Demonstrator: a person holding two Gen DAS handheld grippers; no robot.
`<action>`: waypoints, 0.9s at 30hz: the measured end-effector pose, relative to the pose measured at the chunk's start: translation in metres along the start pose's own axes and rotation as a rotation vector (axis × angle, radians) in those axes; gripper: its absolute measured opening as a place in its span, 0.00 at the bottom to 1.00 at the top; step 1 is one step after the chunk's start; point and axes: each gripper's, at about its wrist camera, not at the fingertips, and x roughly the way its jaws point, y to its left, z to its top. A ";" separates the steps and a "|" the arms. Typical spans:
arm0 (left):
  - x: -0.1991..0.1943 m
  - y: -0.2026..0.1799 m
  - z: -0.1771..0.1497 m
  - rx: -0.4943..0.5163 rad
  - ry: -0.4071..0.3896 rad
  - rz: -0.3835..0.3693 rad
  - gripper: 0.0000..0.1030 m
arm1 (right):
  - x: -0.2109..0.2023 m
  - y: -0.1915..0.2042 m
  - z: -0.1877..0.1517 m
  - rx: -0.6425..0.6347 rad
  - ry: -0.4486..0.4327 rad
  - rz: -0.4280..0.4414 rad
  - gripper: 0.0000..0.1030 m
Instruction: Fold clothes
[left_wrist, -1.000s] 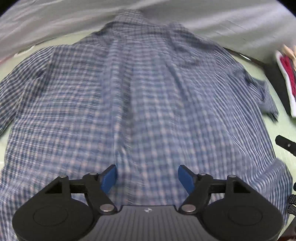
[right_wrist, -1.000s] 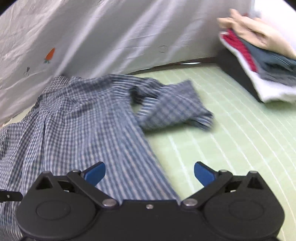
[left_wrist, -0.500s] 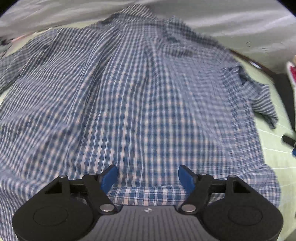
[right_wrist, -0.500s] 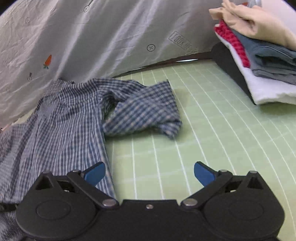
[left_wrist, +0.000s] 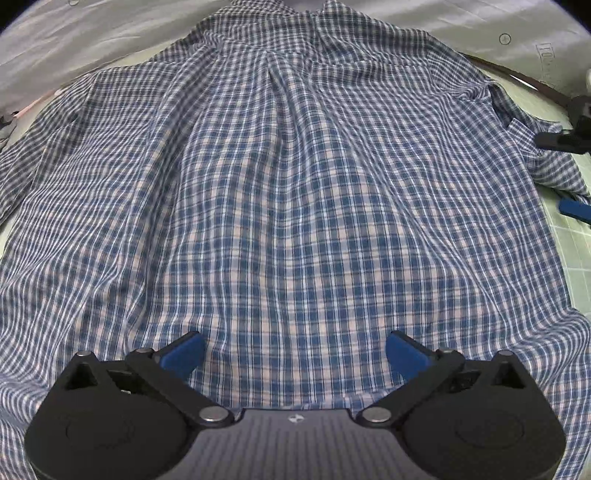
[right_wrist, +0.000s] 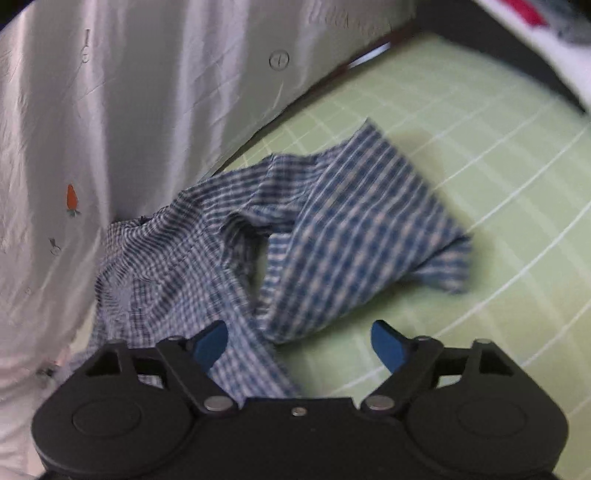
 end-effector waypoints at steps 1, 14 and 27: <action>0.000 -0.002 -0.001 0.001 -0.003 0.000 1.00 | 0.003 0.001 -0.001 -0.005 0.011 0.008 0.69; -0.006 -0.008 -0.011 -0.063 -0.038 0.027 1.00 | -0.050 -0.032 0.025 -0.077 -0.131 -0.127 0.01; -0.006 -0.007 -0.006 -0.098 -0.043 0.043 1.00 | -0.037 -0.037 0.027 -0.060 -0.079 -0.074 0.41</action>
